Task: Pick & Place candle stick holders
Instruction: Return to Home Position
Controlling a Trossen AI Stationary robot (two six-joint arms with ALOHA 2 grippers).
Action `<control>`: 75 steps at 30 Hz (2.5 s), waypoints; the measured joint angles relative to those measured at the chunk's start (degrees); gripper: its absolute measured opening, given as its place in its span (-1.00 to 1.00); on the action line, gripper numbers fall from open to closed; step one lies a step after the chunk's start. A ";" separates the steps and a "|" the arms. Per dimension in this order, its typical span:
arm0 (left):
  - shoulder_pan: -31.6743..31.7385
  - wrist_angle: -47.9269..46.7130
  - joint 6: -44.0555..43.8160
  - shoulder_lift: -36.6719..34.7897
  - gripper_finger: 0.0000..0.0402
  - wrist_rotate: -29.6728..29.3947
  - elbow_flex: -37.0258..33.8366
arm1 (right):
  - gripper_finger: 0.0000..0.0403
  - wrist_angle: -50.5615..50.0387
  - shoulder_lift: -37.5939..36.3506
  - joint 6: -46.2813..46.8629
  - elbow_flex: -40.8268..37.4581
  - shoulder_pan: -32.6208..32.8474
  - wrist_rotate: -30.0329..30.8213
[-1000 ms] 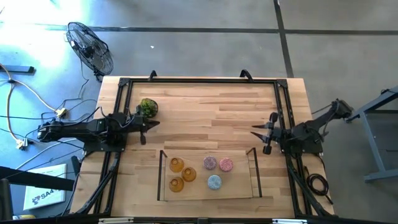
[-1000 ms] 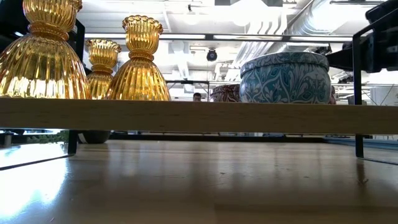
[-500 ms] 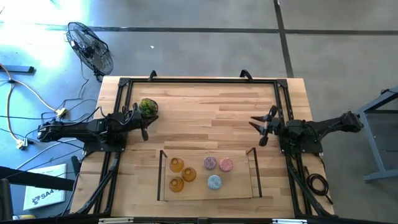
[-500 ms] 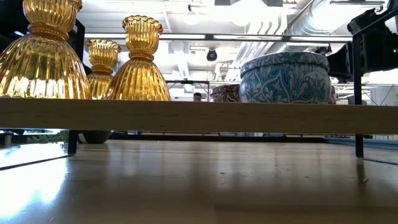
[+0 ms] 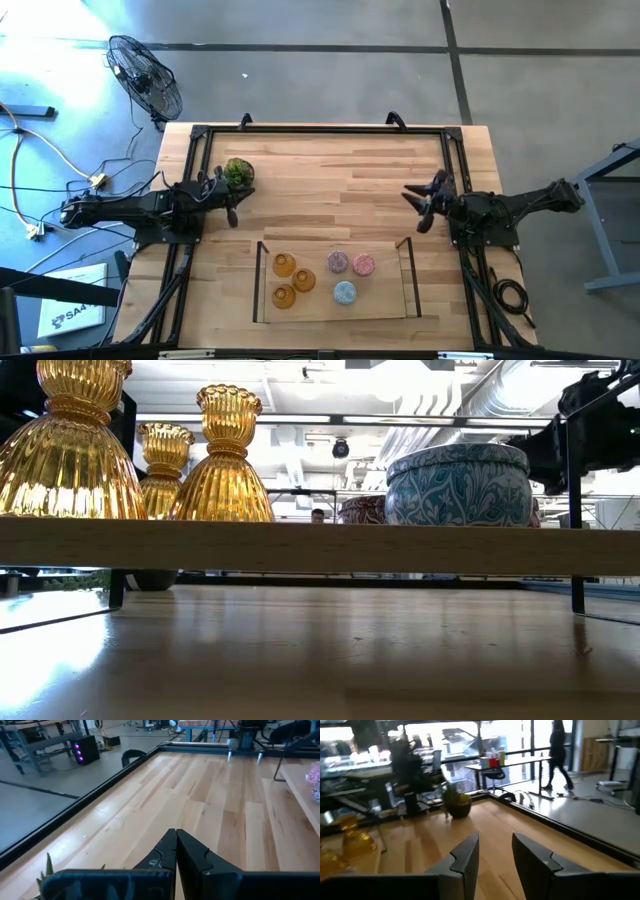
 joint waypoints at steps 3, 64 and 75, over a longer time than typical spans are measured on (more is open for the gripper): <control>0.00 -0.13 0.04 -0.02 -1.00 0.94 0.01 | -0.44 -0.10 -0.02 0.27 0.00 0.00 1.60; -0.02 -0.75 15.12 0.05 -1.00 25.86 -0.15 | -0.90 -3.17 0.00 -4.40 0.00 0.02 -2.50; -0.02 -0.90 15.14 0.05 -1.00 24.99 -0.13 | -0.91 -3.22 0.00 -4.40 0.00 0.02 -2.50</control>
